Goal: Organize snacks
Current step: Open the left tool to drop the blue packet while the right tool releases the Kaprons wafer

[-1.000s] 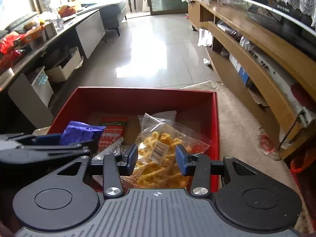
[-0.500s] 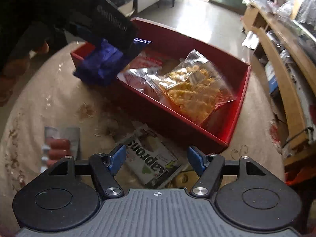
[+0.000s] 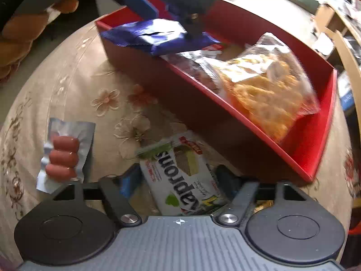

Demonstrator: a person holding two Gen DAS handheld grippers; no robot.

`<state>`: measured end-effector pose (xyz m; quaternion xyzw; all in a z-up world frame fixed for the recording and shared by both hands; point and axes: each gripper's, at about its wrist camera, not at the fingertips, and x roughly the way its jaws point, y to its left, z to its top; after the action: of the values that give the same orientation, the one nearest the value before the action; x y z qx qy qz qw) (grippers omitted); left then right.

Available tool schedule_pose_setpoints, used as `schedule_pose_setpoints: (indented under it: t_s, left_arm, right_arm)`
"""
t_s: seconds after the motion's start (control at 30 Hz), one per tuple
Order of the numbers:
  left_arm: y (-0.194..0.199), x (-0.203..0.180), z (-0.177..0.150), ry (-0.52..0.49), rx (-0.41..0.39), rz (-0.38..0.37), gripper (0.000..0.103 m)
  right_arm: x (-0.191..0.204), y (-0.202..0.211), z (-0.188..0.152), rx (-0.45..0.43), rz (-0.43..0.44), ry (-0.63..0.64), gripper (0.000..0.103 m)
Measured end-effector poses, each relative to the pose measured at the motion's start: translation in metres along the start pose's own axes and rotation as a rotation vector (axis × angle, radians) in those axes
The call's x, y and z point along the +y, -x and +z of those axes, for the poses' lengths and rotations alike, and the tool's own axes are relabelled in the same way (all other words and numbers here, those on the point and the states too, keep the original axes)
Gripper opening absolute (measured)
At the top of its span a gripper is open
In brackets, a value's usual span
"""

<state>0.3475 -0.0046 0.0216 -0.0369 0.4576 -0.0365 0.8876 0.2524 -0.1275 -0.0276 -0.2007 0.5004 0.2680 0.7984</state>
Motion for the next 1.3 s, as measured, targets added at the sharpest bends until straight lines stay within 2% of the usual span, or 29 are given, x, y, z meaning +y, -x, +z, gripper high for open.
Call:
schedule_pose_setpoints:
  t_s: [0.07, 0.27, 0.37, 0.53, 0.67, 0.87, 1.1, 1.23, 1.3]
  left_arm:
    - [0.001, -0.001, 0.000, -0.007, -0.001, 0.004, 0.058]
    - [0.006, 0.001, -0.001, 0.015, 0.004, -0.014, 0.058]
    - [0.009, 0.004, 0.000, 0.023, -0.001, -0.023, 0.051]
    - [0.007, 0.007, 0.001, 0.046, -0.001, -0.024, 0.046]
    - [0.002, 0.006, 0.002, 0.053, 0.006, -0.022, 0.044]
    - [0.000, 0.011, 0.005, 0.073, 0.006, -0.013, 0.044]
    - [-0.001, 0.023, 0.005, 0.102, 0.014, 0.014, 0.048]
    - [0.003, 0.032, 0.006, 0.140, 0.000, 0.017, 0.056]
    - [0.005, 0.033, 0.007, 0.149, -0.006, 0.014, 0.057]
  right_arm:
    - [-0.001, 0.004, -0.004, 0.002, -0.021, -0.051, 0.067]
    - [-0.007, 0.021, -0.017, -0.015, -0.055, -0.198, 0.066]
    - [-0.012, 0.051, -0.026, -0.076, -0.030, -0.253, 0.066]
    - [-0.015, 0.083, -0.012, -0.202, -0.046, -0.303, 0.066]
    - [-0.034, 0.080, 0.010, -0.259, -0.080, -0.360, 0.066]
    - [-0.040, 0.060, 0.041, -0.299, -0.154, -0.365, 0.066]
    - [-0.040, 0.044, 0.052, -0.316, -0.213, -0.358, 0.067]
    - [-0.043, 0.046, 0.051, -0.346, -0.225, -0.358, 0.081]
    - [-0.045, 0.048, 0.052, -0.357, -0.229, -0.365, 0.082]
